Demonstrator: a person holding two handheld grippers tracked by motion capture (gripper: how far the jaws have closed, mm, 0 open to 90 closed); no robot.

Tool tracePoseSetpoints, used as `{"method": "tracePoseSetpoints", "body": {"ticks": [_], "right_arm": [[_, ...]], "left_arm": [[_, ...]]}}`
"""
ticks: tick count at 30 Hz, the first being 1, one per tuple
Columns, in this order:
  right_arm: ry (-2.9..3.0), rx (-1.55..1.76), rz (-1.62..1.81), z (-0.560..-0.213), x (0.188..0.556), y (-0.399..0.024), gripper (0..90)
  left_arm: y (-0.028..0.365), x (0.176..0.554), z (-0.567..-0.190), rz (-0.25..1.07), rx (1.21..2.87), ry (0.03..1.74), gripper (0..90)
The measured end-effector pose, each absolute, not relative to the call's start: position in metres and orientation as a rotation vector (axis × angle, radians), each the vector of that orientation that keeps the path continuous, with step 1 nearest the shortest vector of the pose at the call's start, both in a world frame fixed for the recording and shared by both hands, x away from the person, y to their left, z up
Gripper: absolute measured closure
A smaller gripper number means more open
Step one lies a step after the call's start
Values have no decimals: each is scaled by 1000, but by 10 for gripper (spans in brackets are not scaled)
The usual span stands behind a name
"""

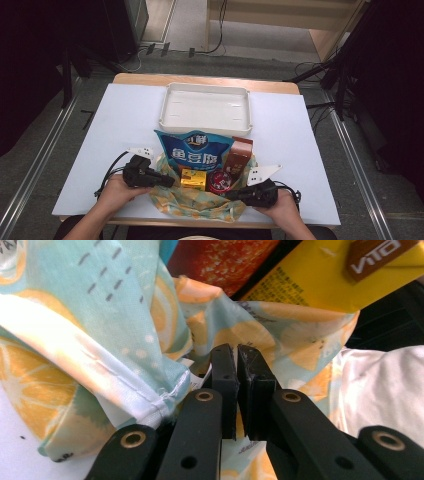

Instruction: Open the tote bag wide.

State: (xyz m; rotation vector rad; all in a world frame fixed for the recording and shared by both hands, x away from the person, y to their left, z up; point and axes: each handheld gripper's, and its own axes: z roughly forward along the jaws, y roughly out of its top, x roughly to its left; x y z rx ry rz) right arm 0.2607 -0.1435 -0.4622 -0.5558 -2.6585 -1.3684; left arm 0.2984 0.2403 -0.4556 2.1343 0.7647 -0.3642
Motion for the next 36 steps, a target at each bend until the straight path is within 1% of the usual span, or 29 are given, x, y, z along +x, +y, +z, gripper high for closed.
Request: {"method": "tracePoseSetpoints", "body": {"ticks": [8,24,28,34,36], "right_arm": [[-2647,-614,-1292,-474,265,-144,892],[-2698,-526,-1267,-485,271,-144,900],[-2702,-428,-1303,-488,276,-147,900],[-2693,-430,-1297,-488,278,-148,897],[-2695,-435,-1296,-488,279,-149,898]], "left_arm": [[238,302,-460,-381,2127,780,865],[236,308,-469,-353,2191,794,870],[236,309,-472,-319,2200,772,875],[238,309,-470,-264,2221,782,900],[239,309,-470,-266,2223,786,900]]}}
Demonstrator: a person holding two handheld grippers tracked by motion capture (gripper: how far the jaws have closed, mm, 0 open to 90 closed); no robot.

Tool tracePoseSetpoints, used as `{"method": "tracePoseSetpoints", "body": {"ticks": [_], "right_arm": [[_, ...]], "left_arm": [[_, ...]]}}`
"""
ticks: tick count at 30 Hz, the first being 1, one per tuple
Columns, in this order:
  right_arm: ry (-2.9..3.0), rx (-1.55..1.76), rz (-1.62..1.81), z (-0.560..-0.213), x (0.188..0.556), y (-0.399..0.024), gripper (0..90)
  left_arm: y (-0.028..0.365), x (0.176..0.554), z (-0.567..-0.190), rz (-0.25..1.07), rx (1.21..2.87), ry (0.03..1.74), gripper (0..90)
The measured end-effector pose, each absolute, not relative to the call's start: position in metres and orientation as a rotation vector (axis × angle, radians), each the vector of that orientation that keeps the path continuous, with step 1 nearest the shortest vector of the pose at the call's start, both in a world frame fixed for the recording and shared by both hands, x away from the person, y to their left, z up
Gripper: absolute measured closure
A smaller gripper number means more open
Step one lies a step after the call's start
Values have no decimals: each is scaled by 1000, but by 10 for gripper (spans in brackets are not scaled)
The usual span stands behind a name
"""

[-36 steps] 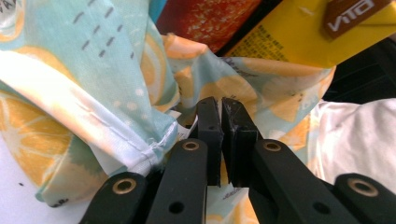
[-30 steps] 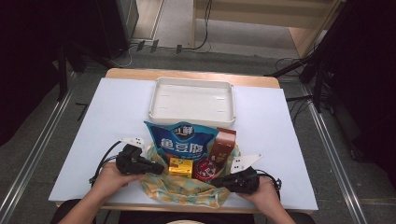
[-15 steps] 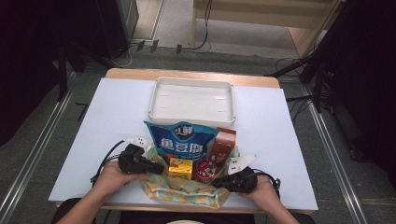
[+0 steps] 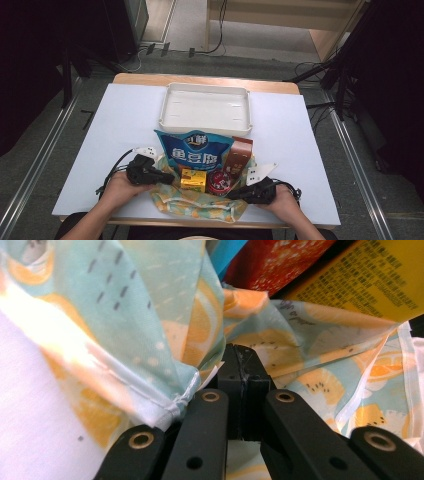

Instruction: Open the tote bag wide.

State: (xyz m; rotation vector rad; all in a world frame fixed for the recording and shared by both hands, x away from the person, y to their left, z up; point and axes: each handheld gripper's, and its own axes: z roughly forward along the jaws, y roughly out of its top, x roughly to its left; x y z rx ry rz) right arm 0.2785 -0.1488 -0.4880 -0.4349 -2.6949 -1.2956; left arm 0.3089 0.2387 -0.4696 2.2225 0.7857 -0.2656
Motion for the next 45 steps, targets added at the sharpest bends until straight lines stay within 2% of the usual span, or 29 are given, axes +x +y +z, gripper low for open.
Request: {"method": "tracePoseSetpoints", "body": {"ticks": [12,16,18,20,26,35,37,41,45], "right_arm": [[-2697,-548,-1275,-486,283,-162,900],[-2720,-524,-1245,-480,281,-159,898],[-2722,-506,-1278,-476,279,-160,896],[-2701,-537,-1284,-471,277,-160,857],[-2666,-573,-1332,-458,273,-164,881],[-2638,-656,-1486,-428,269,-187,772],[-2640,-674,-1517,-421,271,-191,780],[-2633,-710,-1521,-414,277,-198,819],[-2628,-752,-1514,-417,283,-205,900]], "left_arm": [[251,316,-470,-355,2179,902,900],[250,315,-464,-367,2185,839,900],[250,313,-459,-345,2176,824,900],[250,312,-455,-338,2184,824,900],[255,307,-440,-269,2164,776,897],[261,305,-424,-224,2152,764,792],[260,308,-421,-249,2148,765,792],[259,311,-412,-265,2160,765,860],[264,316,-408,-276,2142,779,899]]}}
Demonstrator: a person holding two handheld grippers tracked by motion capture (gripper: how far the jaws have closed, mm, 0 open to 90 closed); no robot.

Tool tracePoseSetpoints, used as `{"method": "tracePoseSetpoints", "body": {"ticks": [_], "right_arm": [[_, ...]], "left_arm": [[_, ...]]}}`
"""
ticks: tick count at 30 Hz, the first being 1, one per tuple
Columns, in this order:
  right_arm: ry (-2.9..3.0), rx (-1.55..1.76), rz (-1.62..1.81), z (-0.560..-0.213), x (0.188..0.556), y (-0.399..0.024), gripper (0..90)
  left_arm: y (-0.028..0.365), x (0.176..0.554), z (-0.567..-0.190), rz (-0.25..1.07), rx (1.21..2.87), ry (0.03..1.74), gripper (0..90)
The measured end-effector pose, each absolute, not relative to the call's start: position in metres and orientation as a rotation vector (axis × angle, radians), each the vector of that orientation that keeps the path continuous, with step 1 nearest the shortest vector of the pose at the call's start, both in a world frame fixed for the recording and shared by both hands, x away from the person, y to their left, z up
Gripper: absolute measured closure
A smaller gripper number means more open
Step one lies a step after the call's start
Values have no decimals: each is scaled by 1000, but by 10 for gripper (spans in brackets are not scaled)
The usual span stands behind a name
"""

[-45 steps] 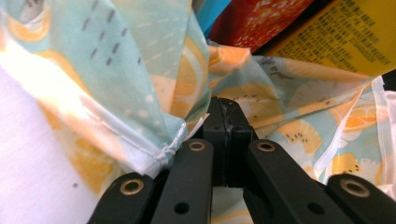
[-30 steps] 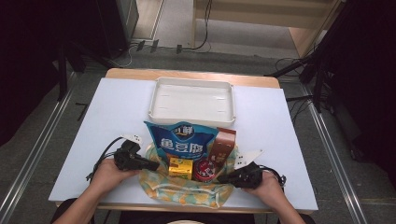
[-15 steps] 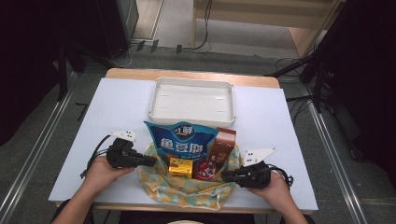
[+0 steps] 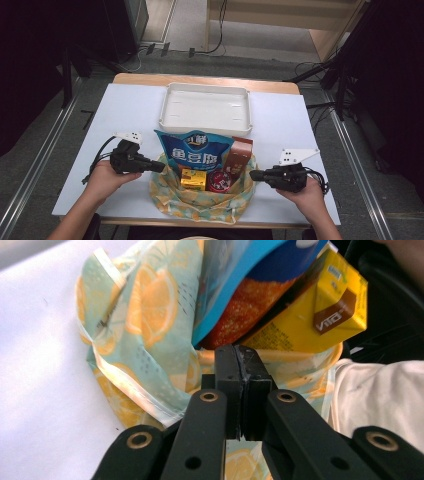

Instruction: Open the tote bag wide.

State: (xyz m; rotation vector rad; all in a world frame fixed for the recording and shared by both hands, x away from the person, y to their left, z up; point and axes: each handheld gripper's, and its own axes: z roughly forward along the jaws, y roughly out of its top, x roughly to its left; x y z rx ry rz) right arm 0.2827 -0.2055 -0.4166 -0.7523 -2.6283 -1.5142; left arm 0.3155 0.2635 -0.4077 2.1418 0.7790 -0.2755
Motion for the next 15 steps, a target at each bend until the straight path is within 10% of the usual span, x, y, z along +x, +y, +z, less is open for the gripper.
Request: {"method": "tracePoseSetpoints", "body": {"ticks": [15], "right_arm": [[-2630,-858,-1518,-399,333,-210,900]], "left_arm": [[265,345,-389,-243,2108,757,900]]}}
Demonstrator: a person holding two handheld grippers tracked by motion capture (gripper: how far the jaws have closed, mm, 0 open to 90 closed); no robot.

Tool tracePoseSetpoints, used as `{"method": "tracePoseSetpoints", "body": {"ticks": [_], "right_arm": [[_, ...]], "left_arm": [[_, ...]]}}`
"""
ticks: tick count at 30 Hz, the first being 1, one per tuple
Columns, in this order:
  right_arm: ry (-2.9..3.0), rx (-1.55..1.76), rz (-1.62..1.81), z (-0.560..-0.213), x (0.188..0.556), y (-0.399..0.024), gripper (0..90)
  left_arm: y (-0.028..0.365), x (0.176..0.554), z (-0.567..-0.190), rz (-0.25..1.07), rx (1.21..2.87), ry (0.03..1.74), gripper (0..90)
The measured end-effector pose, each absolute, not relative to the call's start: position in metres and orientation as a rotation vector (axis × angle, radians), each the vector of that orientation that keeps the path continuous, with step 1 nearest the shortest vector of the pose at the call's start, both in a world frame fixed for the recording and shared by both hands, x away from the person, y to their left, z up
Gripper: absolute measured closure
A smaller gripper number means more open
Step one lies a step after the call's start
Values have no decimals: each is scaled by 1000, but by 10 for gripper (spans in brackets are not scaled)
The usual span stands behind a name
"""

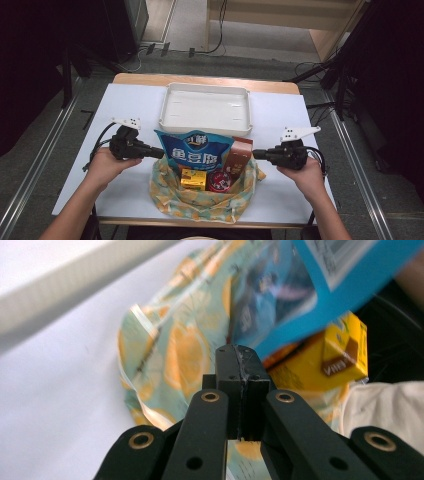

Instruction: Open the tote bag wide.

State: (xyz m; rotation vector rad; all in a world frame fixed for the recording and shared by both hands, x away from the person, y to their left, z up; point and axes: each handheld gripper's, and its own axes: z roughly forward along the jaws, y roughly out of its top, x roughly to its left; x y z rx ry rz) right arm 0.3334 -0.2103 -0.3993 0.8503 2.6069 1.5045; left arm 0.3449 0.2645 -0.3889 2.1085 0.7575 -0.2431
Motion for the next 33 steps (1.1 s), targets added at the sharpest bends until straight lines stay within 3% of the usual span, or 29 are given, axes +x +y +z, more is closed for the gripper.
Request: {"method": "tracePoseSetpoints", "body": {"ticks": [17,33], "right_arm": [[2637,732,1562,-384,375,-170,900],[2696,720,1590,-406,379,-157,900]], "left_arm": [[231,380,-380,-256,2109,659,900],[221,379,-411,-315,2137,668,900]]}}
